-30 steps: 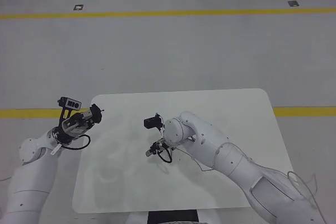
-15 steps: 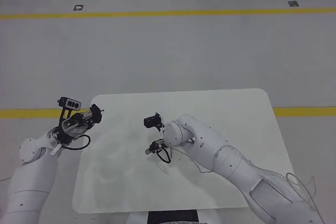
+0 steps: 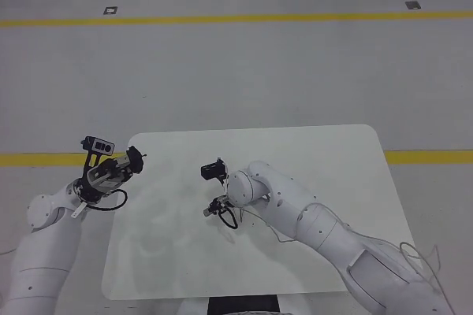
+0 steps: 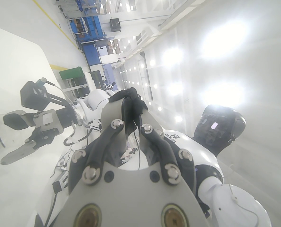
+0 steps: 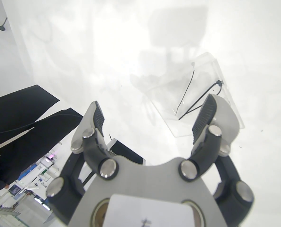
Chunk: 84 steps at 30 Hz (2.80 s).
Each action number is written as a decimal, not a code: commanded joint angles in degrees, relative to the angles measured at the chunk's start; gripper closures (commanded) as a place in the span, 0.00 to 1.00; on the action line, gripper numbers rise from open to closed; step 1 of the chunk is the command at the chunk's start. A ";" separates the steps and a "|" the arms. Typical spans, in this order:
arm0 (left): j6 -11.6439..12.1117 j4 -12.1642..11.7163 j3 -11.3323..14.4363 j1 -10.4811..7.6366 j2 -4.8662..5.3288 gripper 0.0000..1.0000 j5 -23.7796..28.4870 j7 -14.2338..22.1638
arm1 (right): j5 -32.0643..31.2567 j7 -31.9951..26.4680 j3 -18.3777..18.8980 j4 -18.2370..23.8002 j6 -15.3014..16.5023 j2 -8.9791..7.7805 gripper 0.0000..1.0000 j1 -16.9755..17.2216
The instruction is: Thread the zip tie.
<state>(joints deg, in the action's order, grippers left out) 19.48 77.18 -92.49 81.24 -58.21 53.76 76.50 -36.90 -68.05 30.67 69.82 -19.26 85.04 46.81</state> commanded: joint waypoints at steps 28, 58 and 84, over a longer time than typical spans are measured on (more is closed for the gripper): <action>0.00 0.00 0.00 0.00 0.00 1.00 0.00 0.00 | -8.47 -2.40 1.77 1.25 1.27 -0.87 0.89 1.47; 0.00 0.00 0.00 0.00 0.00 1.00 0.00 0.00 | -9.88 1.66 -1.81 -12.62 3.02 4.38 0.84 -1.36; 0.00 0.00 0.00 0.00 0.00 1.00 0.00 0.00 | -10.16 -1.35 2.35 -12.81 5.42 4.80 1.00 -1.74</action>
<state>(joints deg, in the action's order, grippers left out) 19.48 77.18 -92.49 81.24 -58.21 53.76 76.50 -47.15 -69.10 32.52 56.48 -14.14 90.06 44.94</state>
